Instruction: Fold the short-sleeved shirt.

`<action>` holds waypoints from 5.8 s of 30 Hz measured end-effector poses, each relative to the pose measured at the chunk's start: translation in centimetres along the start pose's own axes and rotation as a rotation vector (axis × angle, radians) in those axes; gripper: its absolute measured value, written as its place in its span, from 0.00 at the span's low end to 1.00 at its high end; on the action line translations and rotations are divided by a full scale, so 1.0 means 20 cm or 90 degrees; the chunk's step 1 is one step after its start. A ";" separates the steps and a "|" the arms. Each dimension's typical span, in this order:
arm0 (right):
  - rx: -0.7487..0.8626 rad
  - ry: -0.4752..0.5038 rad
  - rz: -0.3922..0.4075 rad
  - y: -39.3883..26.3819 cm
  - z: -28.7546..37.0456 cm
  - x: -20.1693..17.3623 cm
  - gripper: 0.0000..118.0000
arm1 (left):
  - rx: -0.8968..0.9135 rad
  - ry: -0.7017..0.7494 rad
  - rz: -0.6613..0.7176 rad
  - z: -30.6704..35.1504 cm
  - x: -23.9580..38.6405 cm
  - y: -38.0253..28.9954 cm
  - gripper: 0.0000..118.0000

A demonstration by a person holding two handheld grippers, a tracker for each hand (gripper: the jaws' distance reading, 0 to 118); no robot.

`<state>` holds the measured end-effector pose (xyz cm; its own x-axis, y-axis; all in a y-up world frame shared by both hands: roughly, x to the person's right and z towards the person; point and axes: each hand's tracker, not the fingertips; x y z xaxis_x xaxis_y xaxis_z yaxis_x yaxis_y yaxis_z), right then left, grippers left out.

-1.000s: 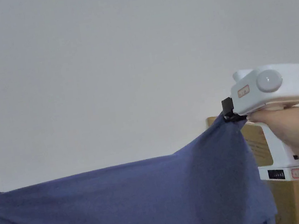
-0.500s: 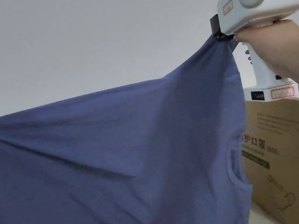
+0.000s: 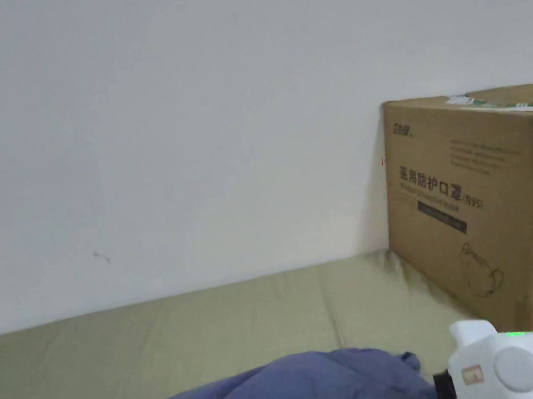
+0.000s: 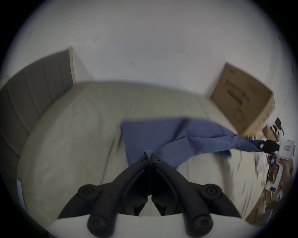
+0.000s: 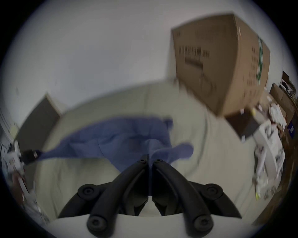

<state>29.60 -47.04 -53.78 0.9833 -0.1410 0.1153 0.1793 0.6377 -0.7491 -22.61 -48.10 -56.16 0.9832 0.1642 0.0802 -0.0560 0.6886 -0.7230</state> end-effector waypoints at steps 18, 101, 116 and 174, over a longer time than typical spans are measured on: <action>-0.114 0.001 -0.100 -1.32 0.83 0.59 0.00 | -0.051 -0.041 -0.067 0.86 -0.27 -1.33 0.01; -0.061 0.011 0.014 -1.30 0.91 0.47 0.04 | -0.002 -0.036 -0.097 1.05 -0.06 -1.34 0.04; -0.094 -0.060 0.177 -0.26 0.23 0.15 0.04 | -0.041 0.006 -0.044 0.52 -0.14 -0.88 0.04; 0.172 -0.013 -0.010 -0.85 0.76 0.27 0.00 | -0.124 0.064 -0.129 0.35 0.04 -1.03 0.05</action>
<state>32.38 -47.10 -30.59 0.9803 -0.1389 0.1401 0.1935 0.8152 -0.5459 -21.85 -57.07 -36.41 0.9837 -0.0398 0.1752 0.1680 0.5499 -0.8182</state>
